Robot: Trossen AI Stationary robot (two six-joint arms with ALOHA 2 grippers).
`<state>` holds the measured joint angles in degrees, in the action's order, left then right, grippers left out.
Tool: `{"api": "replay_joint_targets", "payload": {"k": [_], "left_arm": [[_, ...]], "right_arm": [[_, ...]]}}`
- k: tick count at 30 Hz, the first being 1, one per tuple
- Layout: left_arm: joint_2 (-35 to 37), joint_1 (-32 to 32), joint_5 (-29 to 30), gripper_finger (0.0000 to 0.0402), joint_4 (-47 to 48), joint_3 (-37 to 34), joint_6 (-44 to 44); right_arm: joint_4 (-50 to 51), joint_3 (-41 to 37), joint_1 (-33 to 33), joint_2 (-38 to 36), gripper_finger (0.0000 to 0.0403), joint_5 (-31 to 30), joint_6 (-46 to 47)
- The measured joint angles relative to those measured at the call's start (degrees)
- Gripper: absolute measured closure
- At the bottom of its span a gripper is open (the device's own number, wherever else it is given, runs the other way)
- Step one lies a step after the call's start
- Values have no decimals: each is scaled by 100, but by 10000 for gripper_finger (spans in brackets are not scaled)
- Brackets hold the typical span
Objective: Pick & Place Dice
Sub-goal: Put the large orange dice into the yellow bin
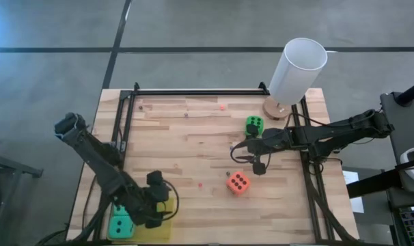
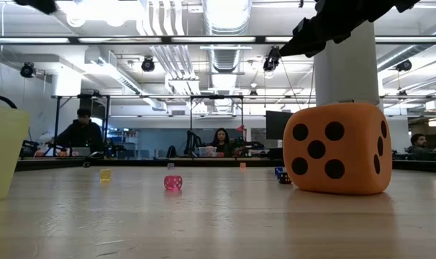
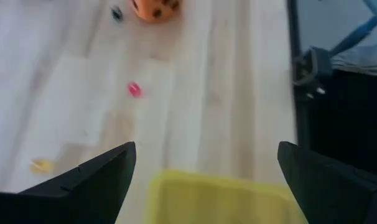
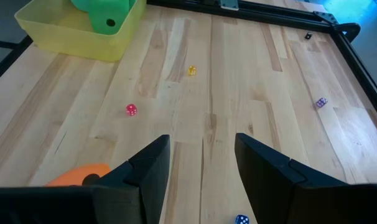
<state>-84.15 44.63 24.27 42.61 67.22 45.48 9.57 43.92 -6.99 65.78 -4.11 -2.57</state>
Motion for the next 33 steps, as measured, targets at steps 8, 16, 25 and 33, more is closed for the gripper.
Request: {"api": "replay_joint_targets", "payload": {"k": [8,16,25,33], "left_arm": [[0,-469,974,10,-131,-7,-483],[-1,-529,1360,14,-409,-354,-372],[-1,-529,1300,13,-573,-385,-367],[-1,-529,1257,18,-577,-385,-367]], "right_arm": [[-1,0,0,0,223,1,0],[-13,0,3,0,223,-43,-151],[685,4,-1,0,223,154,686],[1599,-219,-57,0,223,1036,618]]}}
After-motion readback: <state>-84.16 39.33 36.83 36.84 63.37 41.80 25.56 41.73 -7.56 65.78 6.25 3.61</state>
